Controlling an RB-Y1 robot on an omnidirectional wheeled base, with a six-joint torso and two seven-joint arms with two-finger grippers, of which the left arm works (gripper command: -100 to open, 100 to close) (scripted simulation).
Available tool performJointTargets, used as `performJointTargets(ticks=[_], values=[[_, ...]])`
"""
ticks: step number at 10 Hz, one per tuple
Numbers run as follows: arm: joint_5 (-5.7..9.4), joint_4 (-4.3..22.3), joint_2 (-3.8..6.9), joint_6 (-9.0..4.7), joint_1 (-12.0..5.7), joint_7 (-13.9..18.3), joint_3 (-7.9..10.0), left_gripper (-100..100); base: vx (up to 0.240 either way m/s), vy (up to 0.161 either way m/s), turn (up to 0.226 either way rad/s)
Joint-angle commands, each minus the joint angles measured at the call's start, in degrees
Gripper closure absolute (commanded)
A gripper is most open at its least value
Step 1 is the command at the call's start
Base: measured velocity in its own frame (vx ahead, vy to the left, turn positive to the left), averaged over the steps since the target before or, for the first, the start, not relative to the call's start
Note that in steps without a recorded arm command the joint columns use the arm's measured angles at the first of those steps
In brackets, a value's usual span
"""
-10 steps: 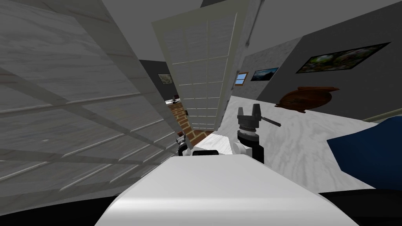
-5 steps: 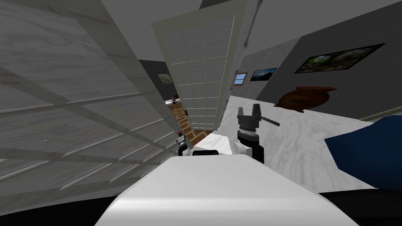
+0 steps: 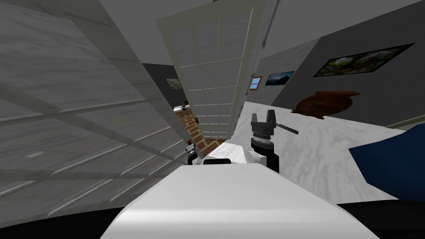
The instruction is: Push the door open
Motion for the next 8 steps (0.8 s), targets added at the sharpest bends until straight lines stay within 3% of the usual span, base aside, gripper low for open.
performJointTargets(ticks=[1, 4, 6, 8], values=[[0.62, 0.2, 0.83, -0.82, -0.63, -0.3, 1.17, 100, 0.163, 0.054, 0.015], [1.88, 0.7, 1.25, -1.73, -1.22, -1.1, 3.00, 100, 0.176, 0.085, 0.009], [1.88, 0.7, 1.25, -1.73, -1.22, -1.1, 3.00, 100, 0.092, 0.051, 0.007], [3.09, 1.2, 1.34, -2.61, -1.79, -1.9, 4.74, 100, 0.134, 0.058, 0.010]])
